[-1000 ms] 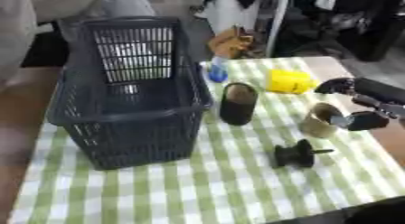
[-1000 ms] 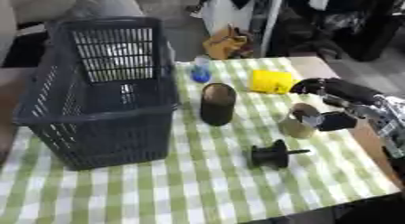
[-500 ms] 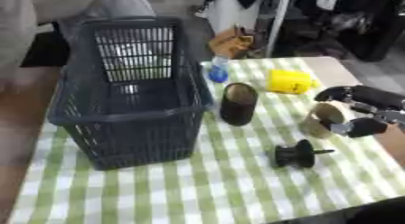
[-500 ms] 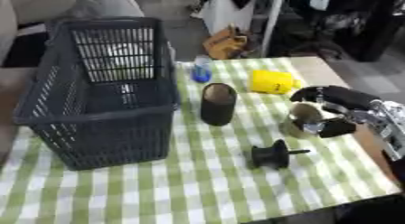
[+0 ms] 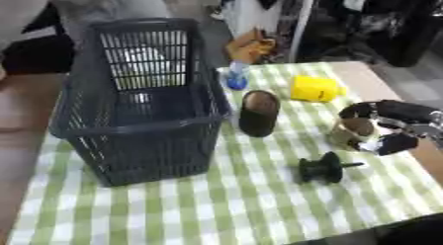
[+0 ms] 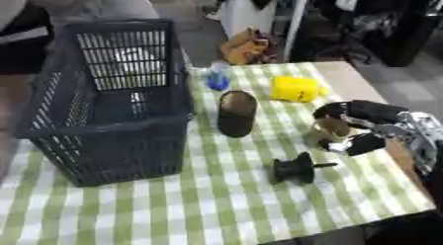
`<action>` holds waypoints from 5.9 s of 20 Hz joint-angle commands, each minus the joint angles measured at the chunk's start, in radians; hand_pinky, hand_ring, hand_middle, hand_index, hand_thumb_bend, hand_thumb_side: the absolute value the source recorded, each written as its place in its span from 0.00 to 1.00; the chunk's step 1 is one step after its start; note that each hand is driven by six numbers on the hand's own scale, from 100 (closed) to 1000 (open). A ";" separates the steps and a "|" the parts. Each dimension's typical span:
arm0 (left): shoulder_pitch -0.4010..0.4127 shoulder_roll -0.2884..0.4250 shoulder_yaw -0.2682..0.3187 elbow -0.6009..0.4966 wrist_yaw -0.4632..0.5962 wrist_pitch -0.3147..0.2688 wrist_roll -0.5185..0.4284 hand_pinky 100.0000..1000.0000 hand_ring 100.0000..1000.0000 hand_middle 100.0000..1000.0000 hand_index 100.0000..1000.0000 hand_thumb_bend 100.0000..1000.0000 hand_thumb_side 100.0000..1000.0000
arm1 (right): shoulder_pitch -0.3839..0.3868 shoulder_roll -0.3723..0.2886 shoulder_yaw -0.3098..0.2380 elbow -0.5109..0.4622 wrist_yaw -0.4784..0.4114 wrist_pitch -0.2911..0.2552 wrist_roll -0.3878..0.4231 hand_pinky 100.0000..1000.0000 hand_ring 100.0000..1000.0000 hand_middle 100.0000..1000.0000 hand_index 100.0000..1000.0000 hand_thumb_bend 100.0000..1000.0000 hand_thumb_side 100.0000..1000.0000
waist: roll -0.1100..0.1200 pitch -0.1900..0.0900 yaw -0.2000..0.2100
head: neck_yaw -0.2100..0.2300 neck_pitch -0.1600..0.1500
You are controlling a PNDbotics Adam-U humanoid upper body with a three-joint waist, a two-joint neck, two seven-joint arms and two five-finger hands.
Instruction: Pick up objects on the table and place them in the box.
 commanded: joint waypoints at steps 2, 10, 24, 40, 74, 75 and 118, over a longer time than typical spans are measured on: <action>-0.012 0.011 0.001 -0.011 0.001 0.001 -0.004 0.32 0.77 0.70 0.78 0.35 0.92 | -0.030 -0.026 0.010 0.039 0.085 -0.033 -0.015 0.81 0.85 0.88 0.94 0.32 0.76 | 0.015 0.000 -0.001 | -0.002 0.005; -0.011 0.011 0.001 -0.010 0.001 0.000 -0.006 0.32 0.77 0.70 0.78 0.35 0.92 | -0.049 -0.007 0.011 0.095 0.207 -0.038 -0.077 0.82 0.86 0.90 0.95 0.37 0.80 | 0.016 0.000 0.000 | -0.002 0.005; -0.009 0.009 -0.001 -0.010 0.002 0.000 -0.008 0.32 0.77 0.70 0.78 0.35 0.92 | -0.110 0.058 0.028 0.142 0.370 -0.052 -0.104 0.83 0.88 0.90 0.94 0.40 0.84 | 0.017 -0.001 0.002 | -0.005 0.005; -0.011 0.008 -0.002 -0.009 0.003 -0.003 -0.011 0.32 0.77 0.70 0.78 0.36 0.92 | -0.133 0.094 0.064 0.174 0.459 -0.068 -0.092 0.84 0.88 0.87 0.93 0.40 0.90 | 0.014 -0.003 0.010 | -0.004 0.005; -0.011 0.010 -0.001 -0.009 0.002 -0.004 -0.012 0.32 0.77 0.70 0.78 0.36 0.92 | -0.133 0.011 0.095 -0.077 0.193 -0.068 0.058 0.84 0.88 0.86 0.92 0.38 0.81 | 0.013 -0.002 0.009 | -0.003 0.005; -0.012 0.010 -0.001 -0.009 0.002 -0.004 -0.013 0.32 0.77 0.70 0.78 0.36 0.92 | -0.134 0.014 0.101 -0.077 0.190 -0.068 0.065 0.84 0.88 0.86 0.92 0.37 0.82 | 0.013 -0.002 0.010 | -0.003 0.005; -0.011 0.011 -0.005 -0.008 0.006 -0.008 -0.024 0.32 0.77 0.70 0.78 0.38 0.92 | -0.142 0.038 0.196 0.040 0.306 -0.068 0.141 0.86 0.88 0.85 0.87 0.41 0.95 | 0.009 -0.006 0.013 | -0.001 0.005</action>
